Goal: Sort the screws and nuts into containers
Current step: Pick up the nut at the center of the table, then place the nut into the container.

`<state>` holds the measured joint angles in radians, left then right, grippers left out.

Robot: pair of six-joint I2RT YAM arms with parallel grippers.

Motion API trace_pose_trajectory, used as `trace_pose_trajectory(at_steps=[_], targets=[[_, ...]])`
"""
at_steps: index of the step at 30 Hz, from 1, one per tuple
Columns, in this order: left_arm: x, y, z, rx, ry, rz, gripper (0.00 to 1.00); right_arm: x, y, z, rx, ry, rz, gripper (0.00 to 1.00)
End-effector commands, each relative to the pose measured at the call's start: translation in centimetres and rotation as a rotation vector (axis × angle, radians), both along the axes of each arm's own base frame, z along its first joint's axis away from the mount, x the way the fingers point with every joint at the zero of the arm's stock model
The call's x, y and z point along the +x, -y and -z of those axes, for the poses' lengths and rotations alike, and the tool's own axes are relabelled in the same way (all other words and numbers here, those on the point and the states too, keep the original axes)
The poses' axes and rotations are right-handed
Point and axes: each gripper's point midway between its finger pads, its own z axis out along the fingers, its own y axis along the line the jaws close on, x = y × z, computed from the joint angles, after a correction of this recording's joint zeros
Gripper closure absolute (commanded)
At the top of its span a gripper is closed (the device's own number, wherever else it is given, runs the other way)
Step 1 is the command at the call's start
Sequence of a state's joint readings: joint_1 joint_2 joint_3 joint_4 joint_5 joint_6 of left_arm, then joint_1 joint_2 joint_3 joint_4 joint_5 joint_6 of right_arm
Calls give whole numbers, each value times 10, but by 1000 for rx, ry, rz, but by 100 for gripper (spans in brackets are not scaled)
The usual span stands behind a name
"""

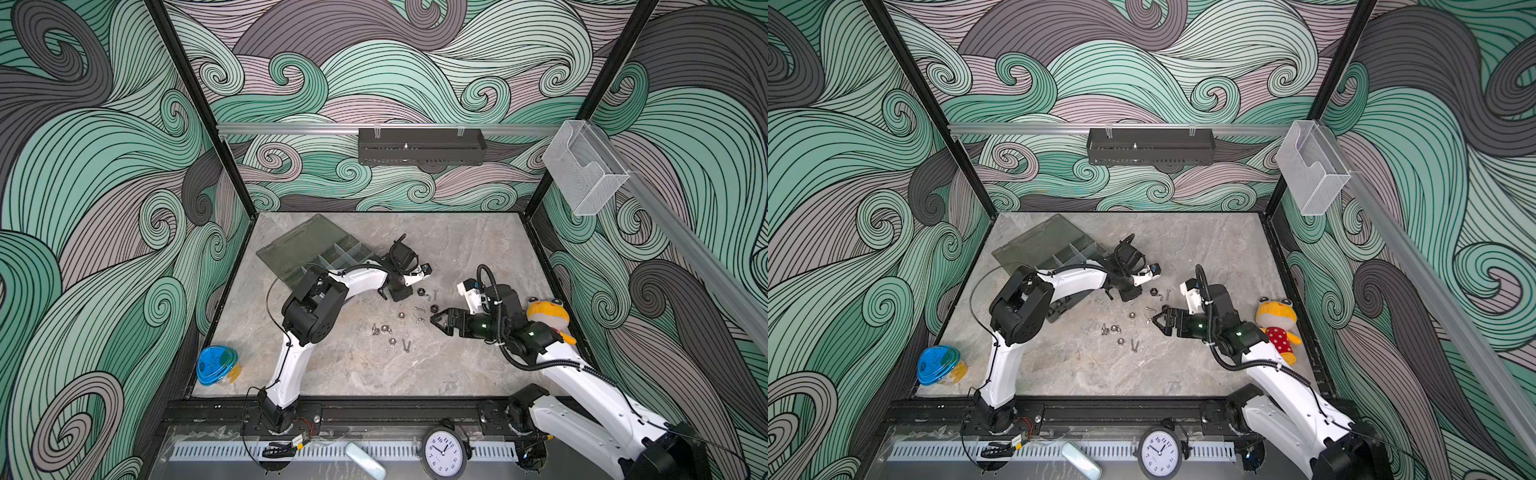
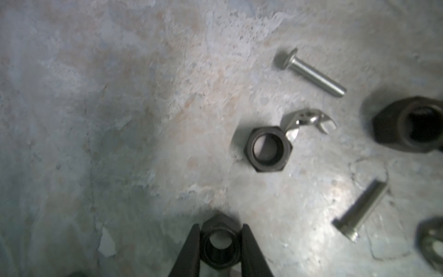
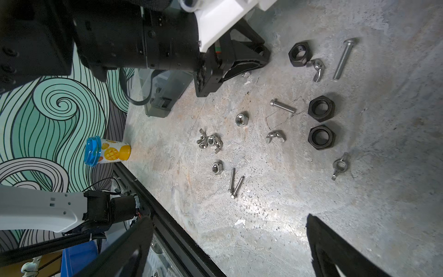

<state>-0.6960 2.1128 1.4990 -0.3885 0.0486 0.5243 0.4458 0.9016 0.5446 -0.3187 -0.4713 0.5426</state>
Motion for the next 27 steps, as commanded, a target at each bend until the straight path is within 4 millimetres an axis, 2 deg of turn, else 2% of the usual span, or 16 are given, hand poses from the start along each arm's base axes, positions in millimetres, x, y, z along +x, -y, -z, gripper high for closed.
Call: trace_pose_trajectory(at_steps=[1, 4, 7, 12, 14, 16, 21, 27], targets=[[12, -11, -60, -35, 128, -29, 80, -3, -4, -4, -8, 8, -22, 0], [17, -42, -80, -33, 145, -97, 80, -2, -14, -10, -38, 39, -61, 0], [21, -82, -89, -45, 157, -181, 80, 0, -32, -16, -35, 58, -109, 0], [25, -155, -88, -47, 147, -379, 80, -1, -65, -26, -27, 78, -189, 0], [29, -185, -83, 9, 152, -463, 80, -3, -76, -29, -15, 83, -210, 0], [31, -205, -77, 63, 140, -522, 80, -6, -82, -31, -15, 90, -229, 0], [35, -241, -63, 159, 109, -639, 80, -11, -82, -28, -33, 88, -235, 0], [28, -254, -53, 203, 79, -673, 79, -14, -71, -21, -59, 92, -209, 0]])
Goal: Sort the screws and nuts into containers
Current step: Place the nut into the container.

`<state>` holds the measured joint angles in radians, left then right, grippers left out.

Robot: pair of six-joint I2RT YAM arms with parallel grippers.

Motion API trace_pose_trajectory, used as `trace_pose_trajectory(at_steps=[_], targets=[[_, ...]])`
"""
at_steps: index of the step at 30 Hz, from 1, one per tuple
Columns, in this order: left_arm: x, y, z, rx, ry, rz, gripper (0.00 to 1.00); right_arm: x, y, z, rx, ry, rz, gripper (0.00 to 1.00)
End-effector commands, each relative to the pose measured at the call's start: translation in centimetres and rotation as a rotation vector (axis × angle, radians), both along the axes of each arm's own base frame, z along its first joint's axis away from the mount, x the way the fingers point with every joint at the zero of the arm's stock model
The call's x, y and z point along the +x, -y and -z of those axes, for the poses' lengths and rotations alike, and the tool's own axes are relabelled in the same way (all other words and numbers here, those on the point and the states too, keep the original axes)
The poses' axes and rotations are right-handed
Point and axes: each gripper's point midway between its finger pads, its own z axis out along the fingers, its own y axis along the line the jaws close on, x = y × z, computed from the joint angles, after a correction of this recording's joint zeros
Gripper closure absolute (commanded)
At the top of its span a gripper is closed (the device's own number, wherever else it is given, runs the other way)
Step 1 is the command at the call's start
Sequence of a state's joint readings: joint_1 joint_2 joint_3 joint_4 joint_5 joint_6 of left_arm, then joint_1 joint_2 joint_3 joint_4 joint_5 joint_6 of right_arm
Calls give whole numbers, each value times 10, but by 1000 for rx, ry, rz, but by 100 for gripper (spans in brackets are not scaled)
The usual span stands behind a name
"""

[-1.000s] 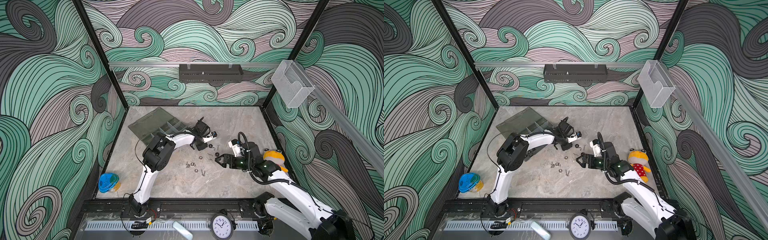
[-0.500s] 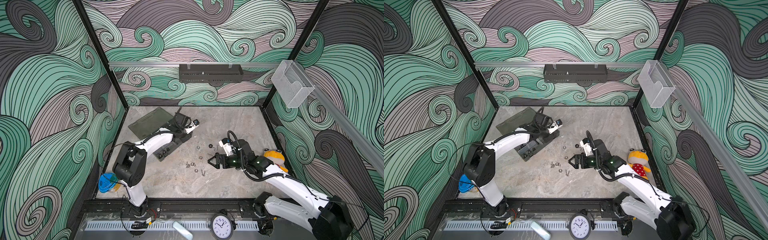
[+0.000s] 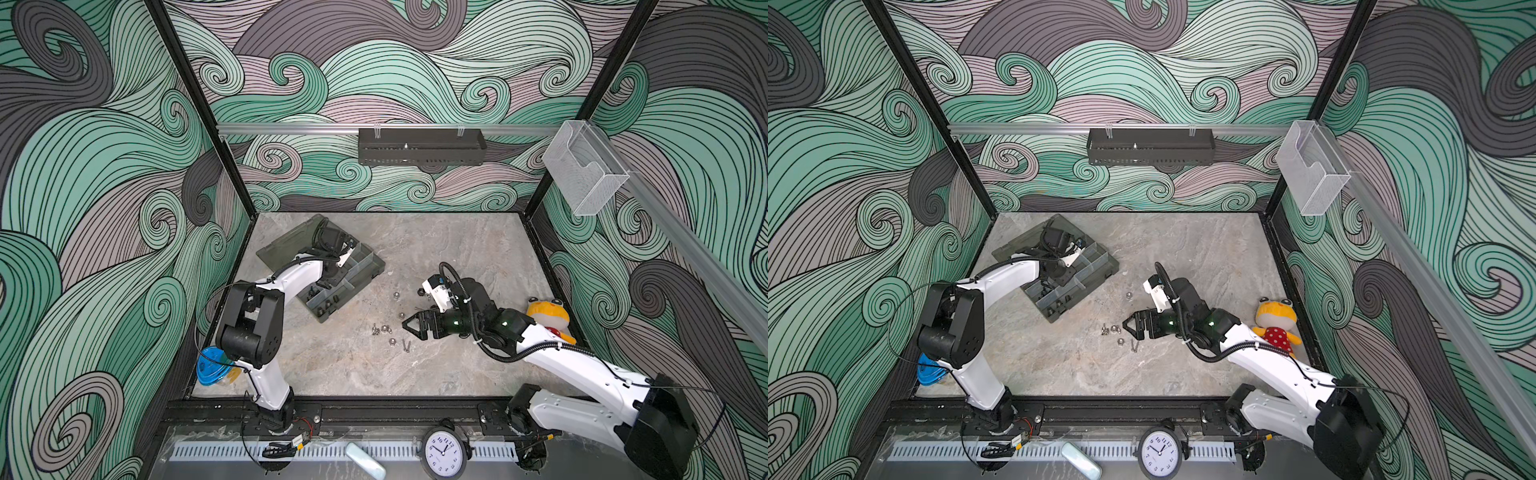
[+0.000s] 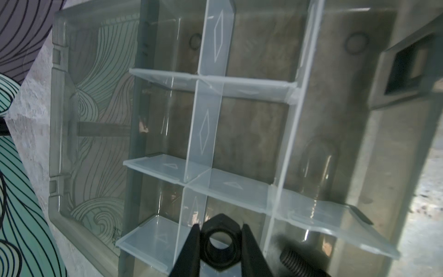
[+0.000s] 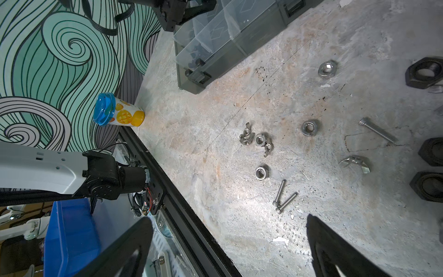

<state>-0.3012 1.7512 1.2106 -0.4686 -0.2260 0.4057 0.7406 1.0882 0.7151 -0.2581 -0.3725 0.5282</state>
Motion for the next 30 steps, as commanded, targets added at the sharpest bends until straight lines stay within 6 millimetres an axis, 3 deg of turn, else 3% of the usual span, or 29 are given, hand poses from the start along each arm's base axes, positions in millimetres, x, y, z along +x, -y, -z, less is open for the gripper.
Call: trace_pose_trajectory(at_steps=[1, 11, 25, 27, 30], targets=[[-3, -12, 2, 33, -32, -52, 79, 0, 7, 4, -23, 11, 24, 0], [-6, -14, 10, 44, -60, -73, 72, -1, 9, 7, -36, 4, 28, 0], [-1, -11, -7, 18, 11, -81, 65, -1, 11, 9, -44, 5, 33, 0], [-1, 1, -14, -17, 30, -35, 66, -2, 11, 10, -46, 3, 32, 0], [-12, 53, -25, -116, 74, 193, 66, -2, 13, 11, -51, 4, 37, 0]])
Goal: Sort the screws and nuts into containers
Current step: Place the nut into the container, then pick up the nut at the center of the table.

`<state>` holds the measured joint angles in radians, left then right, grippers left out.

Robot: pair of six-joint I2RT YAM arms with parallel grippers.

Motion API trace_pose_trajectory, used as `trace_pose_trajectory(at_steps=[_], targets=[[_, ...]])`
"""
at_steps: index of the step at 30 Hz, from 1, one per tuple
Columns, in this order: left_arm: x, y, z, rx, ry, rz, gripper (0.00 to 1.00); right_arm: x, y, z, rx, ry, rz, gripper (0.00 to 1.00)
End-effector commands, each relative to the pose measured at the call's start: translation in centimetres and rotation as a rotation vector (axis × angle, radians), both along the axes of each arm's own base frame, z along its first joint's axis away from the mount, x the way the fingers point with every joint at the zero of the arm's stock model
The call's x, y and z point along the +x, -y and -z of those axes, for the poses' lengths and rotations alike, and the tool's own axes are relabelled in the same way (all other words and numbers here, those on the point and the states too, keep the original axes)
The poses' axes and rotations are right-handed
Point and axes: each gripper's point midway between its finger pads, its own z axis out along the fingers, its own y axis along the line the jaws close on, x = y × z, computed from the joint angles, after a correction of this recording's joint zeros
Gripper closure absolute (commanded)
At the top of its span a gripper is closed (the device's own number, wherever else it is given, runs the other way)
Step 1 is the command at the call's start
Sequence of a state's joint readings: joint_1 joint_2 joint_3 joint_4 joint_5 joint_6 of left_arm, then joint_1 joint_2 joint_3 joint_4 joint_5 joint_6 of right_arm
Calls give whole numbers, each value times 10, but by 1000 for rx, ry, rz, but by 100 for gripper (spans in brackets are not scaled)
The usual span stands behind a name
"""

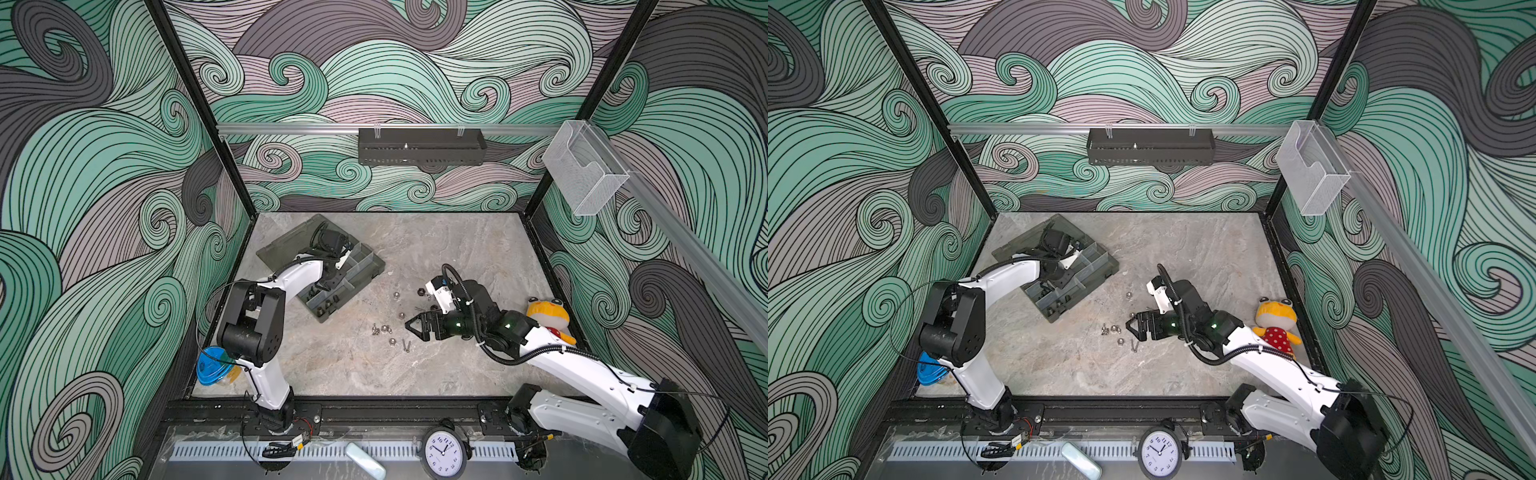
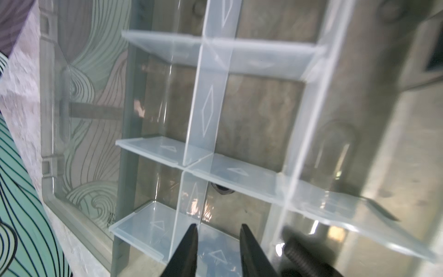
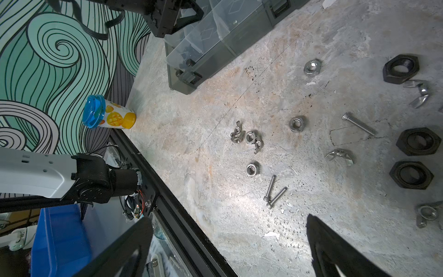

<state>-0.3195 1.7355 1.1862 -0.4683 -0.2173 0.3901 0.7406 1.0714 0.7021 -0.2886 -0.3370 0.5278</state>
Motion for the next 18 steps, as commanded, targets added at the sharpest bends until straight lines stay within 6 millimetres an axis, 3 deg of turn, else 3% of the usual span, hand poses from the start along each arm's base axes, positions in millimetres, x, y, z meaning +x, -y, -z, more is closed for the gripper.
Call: trace_pose_trajectory(at_steps=[1, 5, 8, 12, 13, 18], targets=[[-12, 67, -31, -133, 106, 278, 65, -1, 5, 4, -15, 7, 13, 0], [-45, 142, -41, -324, 105, 580, 63, 0, 13, 8, -2, -10, 41, 0], [-52, 185, -49, -477, 65, 648, 62, 7, 31, 13, 26, -51, 105, 0], [-57, 231, -40, -521, -20, 739, 62, 13, 67, 17, 2, -75, 198, 0], [-60, 240, -30, -513, -61, 754, 62, 12, 75, 18, -14, -77, 212, 0], [-54, 274, -9, -499, -133, 802, 61, 6, 90, 27, -27, -113, 233, 0]])
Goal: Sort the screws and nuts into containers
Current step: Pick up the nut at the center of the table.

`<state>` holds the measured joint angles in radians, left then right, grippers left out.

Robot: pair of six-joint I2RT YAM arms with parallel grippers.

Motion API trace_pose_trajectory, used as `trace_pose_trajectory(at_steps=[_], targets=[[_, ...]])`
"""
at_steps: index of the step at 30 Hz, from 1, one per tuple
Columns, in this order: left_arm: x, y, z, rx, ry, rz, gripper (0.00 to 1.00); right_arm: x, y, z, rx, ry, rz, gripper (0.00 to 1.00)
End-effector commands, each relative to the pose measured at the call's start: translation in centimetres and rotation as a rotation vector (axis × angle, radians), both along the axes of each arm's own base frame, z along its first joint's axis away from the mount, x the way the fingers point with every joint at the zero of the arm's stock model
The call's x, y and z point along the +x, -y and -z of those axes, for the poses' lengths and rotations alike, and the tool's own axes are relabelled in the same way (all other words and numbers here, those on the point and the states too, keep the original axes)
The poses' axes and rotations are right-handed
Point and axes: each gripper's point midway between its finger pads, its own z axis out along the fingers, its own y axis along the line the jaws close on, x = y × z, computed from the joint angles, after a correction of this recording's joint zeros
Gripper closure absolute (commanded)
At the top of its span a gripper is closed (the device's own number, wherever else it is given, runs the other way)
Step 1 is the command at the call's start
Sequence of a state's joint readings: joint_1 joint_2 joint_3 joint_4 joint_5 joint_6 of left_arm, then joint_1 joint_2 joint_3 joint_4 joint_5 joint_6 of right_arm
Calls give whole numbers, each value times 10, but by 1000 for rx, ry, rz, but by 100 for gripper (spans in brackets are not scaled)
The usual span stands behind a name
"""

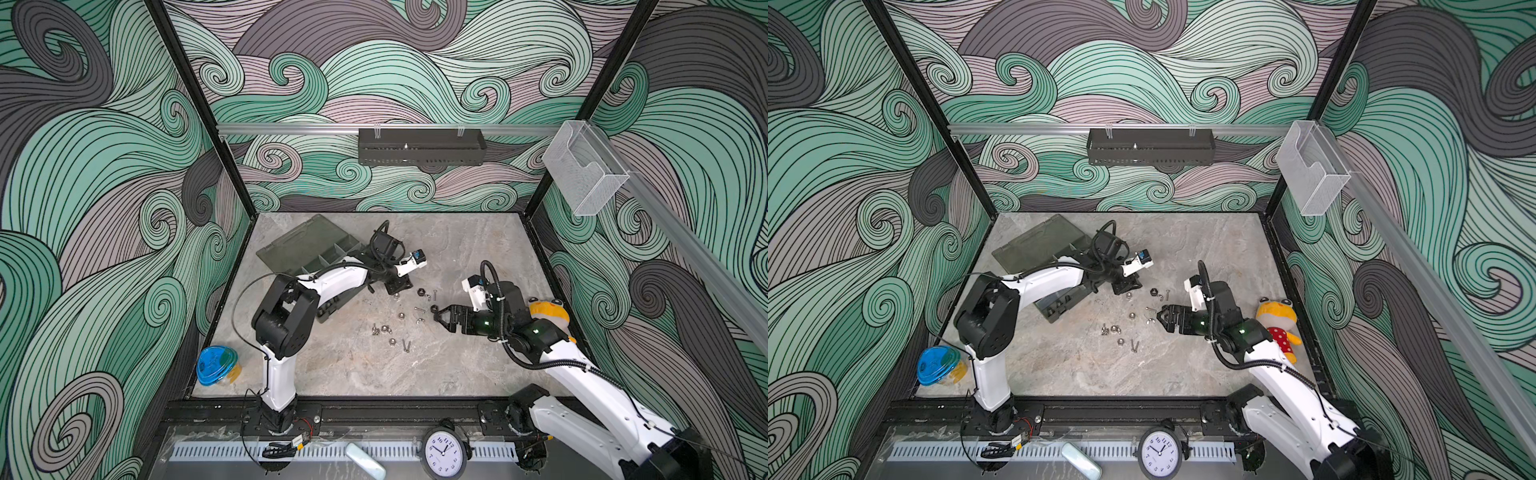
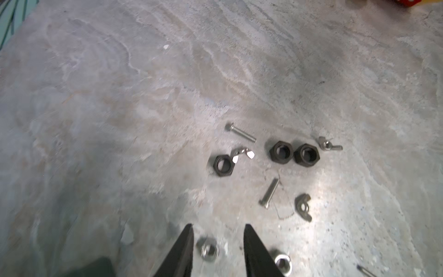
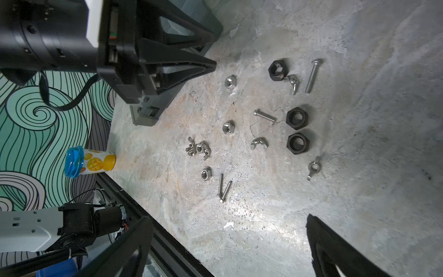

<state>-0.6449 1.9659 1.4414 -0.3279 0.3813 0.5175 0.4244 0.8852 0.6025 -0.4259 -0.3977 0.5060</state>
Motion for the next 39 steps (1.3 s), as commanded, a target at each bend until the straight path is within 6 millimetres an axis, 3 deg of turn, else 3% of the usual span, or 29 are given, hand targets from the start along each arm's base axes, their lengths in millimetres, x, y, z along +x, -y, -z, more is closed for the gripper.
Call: trace_pose_trajectory(at_steps=[1, 6, 16, 39], targets=[[-13, 22, 12, 9, -70, 92, 61, -16, 5, 16, -14, -68, -25, 0], [-14, 35, 30, 40, -45, 167, 61, -18, 7, 15, -3, -55, -19, 0], [-9, 32, 62, 113, -40, 154, 61, -17, 5, 17, 18, -59, -33, 0], [10, 42, 94, 230, -9, 144, 58, -15, 9, 16, 36, -60, -24, 0]])
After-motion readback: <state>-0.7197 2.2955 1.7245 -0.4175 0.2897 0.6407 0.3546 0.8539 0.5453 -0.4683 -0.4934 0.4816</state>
